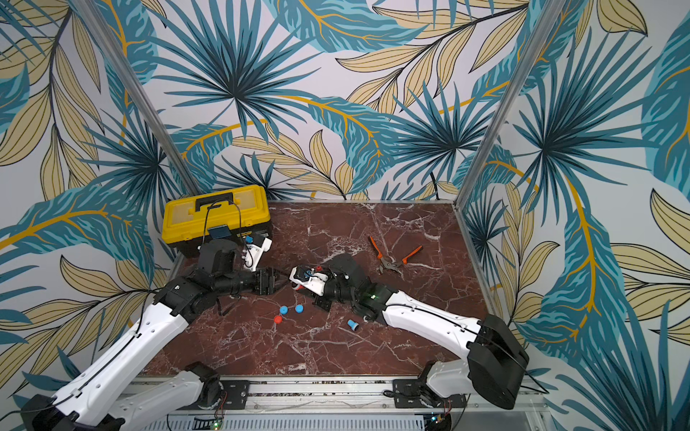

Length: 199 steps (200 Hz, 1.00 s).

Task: Close the stamp cap
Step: Pick up the stamp from the center of the board.

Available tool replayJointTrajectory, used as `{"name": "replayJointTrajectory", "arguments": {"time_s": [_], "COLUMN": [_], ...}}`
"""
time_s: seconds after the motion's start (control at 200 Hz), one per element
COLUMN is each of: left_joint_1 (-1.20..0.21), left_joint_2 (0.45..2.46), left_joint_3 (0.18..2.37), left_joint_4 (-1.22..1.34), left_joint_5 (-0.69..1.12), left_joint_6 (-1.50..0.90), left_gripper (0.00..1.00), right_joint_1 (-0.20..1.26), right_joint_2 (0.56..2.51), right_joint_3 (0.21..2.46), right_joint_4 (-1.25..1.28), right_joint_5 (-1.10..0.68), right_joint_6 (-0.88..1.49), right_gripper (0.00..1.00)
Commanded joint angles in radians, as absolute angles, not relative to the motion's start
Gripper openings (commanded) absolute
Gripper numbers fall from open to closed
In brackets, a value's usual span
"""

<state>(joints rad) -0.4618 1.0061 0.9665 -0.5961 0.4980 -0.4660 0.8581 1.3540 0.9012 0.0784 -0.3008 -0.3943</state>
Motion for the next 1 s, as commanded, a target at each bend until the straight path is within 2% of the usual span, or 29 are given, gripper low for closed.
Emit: {"name": "replayJointTrajectory", "arguments": {"time_s": [0.0, 0.195, 0.501, 0.791, 0.916, 0.991], "left_joint_1": [-0.500, -0.538, -0.596, -0.606, -0.606, -0.606], "left_joint_2": [1.014, 1.031, 1.071, 1.070, 1.054, 1.030], "left_joint_3": [1.011, 0.999, 1.007, 1.004, 1.029, 1.059], "left_joint_4": [-0.586, -0.586, -0.586, -0.586, -0.586, -0.584], "left_joint_5": [0.511, 0.459, 0.485, 0.467, 0.451, 0.457], "left_joint_6": [-0.489, -0.516, -0.534, -0.526, -0.515, -0.500], "left_gripper": [0.60, 0.49, 0.42, 0.23, 0.19, 0.19], "right_joint_1": [0.865, 0.867, 0.868, 0.875, 0.877, 0.877], "right_joint_2": [1.335, 1.312, 1.303, 1.278, 1.241, 1.206], "right_joint_3": [0.896, 0.897, 0.913, 0.925, 0.915, 0.895], "right_joint_4": [0.092, 0.091, 0.081, 0.067, 0.088, 0.127], "right_joint_5": [-0.311, -0.318, -0.295, -0.277, -0.254, -0.244], "right_joint_6": [-0.442, -0.447, -0.472, -0.499, -0.497, -0.487], "right_gripper": [0.13, 0.14, 0.14, 0.14, 0.27, 0.31]}}
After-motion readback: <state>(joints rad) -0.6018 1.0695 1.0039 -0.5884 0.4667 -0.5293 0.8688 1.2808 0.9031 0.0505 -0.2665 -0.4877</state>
